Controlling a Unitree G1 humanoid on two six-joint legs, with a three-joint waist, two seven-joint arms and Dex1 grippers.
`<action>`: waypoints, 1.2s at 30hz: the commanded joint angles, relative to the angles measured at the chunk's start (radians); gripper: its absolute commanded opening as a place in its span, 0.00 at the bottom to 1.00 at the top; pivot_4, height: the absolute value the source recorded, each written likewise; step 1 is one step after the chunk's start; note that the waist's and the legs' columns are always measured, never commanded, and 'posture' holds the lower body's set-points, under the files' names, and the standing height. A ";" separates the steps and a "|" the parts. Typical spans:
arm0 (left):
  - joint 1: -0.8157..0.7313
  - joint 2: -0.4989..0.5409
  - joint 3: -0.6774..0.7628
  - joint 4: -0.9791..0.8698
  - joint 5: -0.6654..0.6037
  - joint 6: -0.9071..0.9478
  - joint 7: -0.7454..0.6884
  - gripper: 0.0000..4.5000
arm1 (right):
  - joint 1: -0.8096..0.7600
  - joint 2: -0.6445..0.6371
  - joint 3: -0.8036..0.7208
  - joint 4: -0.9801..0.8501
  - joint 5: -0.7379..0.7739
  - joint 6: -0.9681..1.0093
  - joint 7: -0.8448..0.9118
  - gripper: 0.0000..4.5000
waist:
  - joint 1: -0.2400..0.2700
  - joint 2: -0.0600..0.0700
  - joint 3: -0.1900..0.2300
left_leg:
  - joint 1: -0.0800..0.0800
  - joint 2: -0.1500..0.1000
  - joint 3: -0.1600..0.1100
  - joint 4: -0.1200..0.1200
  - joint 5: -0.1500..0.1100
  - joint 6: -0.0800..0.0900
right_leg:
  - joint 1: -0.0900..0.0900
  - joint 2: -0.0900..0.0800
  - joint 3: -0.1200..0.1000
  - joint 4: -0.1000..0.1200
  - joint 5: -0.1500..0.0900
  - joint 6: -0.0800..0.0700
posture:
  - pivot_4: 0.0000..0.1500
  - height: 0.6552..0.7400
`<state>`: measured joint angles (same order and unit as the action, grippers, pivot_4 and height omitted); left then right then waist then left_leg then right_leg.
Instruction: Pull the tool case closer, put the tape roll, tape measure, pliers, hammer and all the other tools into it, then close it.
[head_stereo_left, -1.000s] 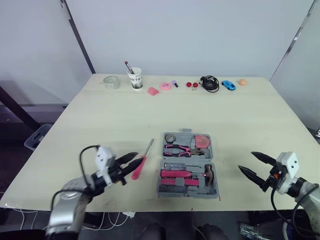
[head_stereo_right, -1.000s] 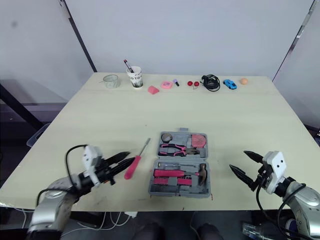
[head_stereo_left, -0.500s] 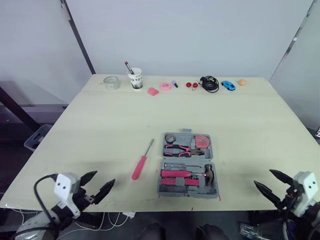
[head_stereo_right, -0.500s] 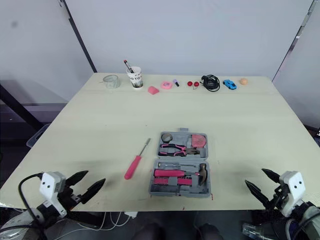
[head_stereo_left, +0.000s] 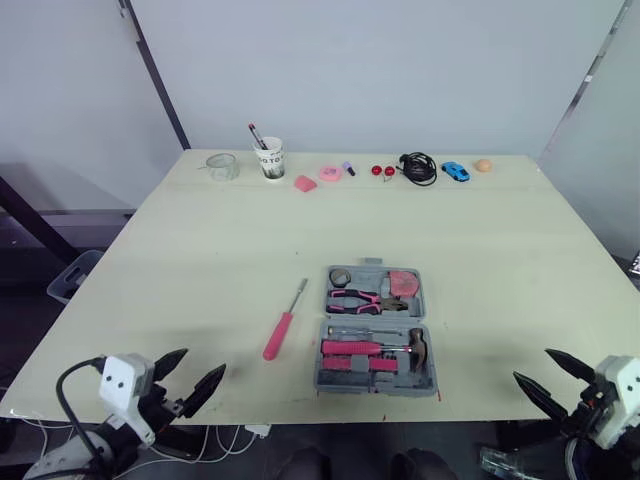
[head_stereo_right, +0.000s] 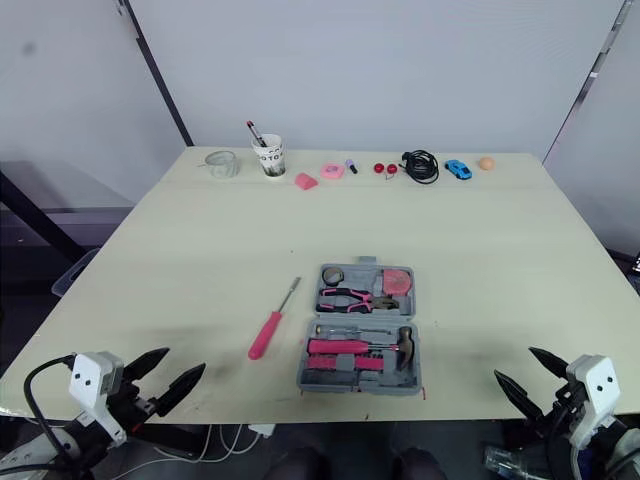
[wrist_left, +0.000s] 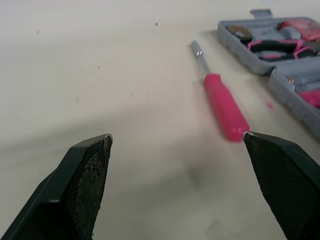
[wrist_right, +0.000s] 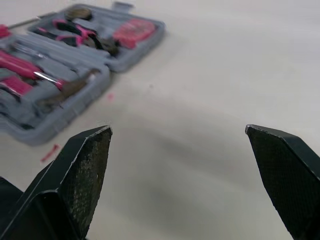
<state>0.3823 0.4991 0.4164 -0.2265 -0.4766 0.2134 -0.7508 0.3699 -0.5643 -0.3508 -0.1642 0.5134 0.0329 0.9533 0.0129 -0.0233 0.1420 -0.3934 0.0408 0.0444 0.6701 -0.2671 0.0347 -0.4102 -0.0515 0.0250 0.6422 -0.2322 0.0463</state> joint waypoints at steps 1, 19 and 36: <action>-0.045 0.023 -0.012 -0.062 -0.006 0.051 0.041 0.99 | -0.043 -0.062 0.036 -0.102 0.069 0.046 0.092 1.00 | 0.000 -0.001 0.000 | 0.000 0.000 0.000 0.000 0.000 0.000 | 0.000 0.001 0.000 0.000 0.000 0.000 | 1.00 1.00; -0.279 -0.002 -0.330 -0.187 0.125 0.370 0.274 0.99 | -0.297 -0.151 0.184 -0.228 0.165 0.223 0.192 1.00 | 0.000 -0.003 -0.001 | -0.001 -0.002 -0.002 0.000 0.000 0.000 | 0.001 0.001 -0.001 0.000 0.000 0.000 | 1.00 1.00; -0.443 -0.158 -0.396 -0.001 0.245 0.479 0.482 0.99 | -0.324 -0.154 0.172 -0.197 0.141 0.207 0.212 1.00 | 0.000 -0.003 -0.001 | -0.001 -0.004 -0.003 0.000 0.000 0.000 | 0.001 0.002 -0.001 0.000 0.002 0.003 | 1.00 1.00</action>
<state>-0.0453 0.3435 0.0277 -0.2151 -0.2385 0.6919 -0.2762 0.0578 -0.7074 -0.1587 -0.3466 0.6491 0.2570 1.1581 0.0129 -0.0264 0.1413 -0.3945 0.0370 0.0412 0.6703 -0.2670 0.0348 -0.4094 -0.0490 0.0241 0.6421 -0.2298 0.0494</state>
